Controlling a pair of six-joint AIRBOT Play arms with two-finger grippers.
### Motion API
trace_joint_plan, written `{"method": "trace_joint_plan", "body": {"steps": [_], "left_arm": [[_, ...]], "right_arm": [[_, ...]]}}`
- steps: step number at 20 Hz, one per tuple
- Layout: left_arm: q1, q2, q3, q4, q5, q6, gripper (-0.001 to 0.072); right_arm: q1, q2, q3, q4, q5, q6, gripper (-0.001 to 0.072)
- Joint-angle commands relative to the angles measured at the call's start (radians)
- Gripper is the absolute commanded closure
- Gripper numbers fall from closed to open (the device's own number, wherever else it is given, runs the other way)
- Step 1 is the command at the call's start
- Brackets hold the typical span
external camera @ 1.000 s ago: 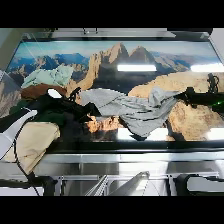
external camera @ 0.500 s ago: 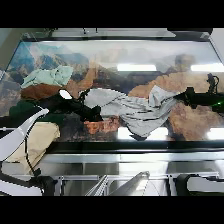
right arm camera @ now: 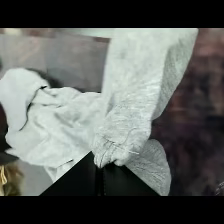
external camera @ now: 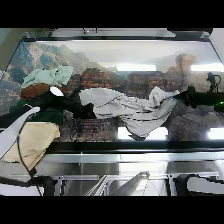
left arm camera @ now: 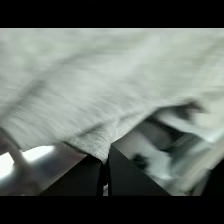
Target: Fold the shirts.
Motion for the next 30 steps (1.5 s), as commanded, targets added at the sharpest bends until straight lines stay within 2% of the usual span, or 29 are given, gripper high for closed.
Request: {"method": "trace_joint_plan", "body": {"steps": [1, 4, 7, 9, 12, 14, 17, 20, 23, 26, 28, 30], "left_arm": [[0.1, 0.206, 0.04, -0.286, -0.144, 0.154, 0.0699], [0.232, 0.5, 0.206, -0.446, -0.165, 0.168, 0.0699], [0.369, 0.775, 0.396, -0.46, -0.08, 0.167, 0.0689], [0.467, 0.924, 0.476, -0.458, -0.027, 0.167, 0.0688], [0.641, 1.033, 0.554, -0.459, -0.047, 0.163, 0.0687], [0.767, 1.062, 0.559, -0.46, -0.068, 0.152, 0.0686], [0.896, 1.004, 0.557, -0.469, -0.161, 0.114, 0.0686], [0.832, 0.891, 0.466, -0.467, -0.164, 0.124, 0.0686], [0.597, 0.716, 0.307, -0.446, -0.171, 0.22, 0.0687], [0.342, 0.501, 0.191, -0.244, 0.006, 0.276, 0.0691], [0.221, 0.329, 0.18, -0.131, 0.13, 0.284, 0.0691], [0.153, 0.134, 0.262, -0.045, 0.158, 0.282, 0.0692]], "right_arm": [[-0.013, 0.132, 0.084, 0.008, 0.083, -0.029, 0.0697], [-0.049, 0.378, 0.247, 0.053, 0.017, -0.034, 0.0696], [-0.085, 0.669, 0.36, 0.086, -0.163, -0.039, 0.0696], [-0.085, 0.858, 0.372, 0.078, -0.298, -0.094, 0.0696], [-0.085, 1.035, 0.372, 0.076, -0.386, -0.144, 0.0696], [-0.085, 1.064, 0.372, 0.077, -0.39, -0.174, 0.0697], [-0.085, 0.963, 0.371, 0.081, -0.307, -0.128, 0.0696], [-0.071, 0.77, 0.369, 0.081, -0.142, -0.059, 0.0696], [0.01, 0.547, 0.343, 0.069, -0.045, -0.061, 0.0696], [0.113, 0.327, 0.296, 0.036, -0.056, -0.084, 0.0696], [0.178, 0.164, 0.288, 0.011, -0.09, -0.084, 0.0696], [0.225, 0.012, 0.288, 0.0, -0.18, -0.084, 0.0696]]}}
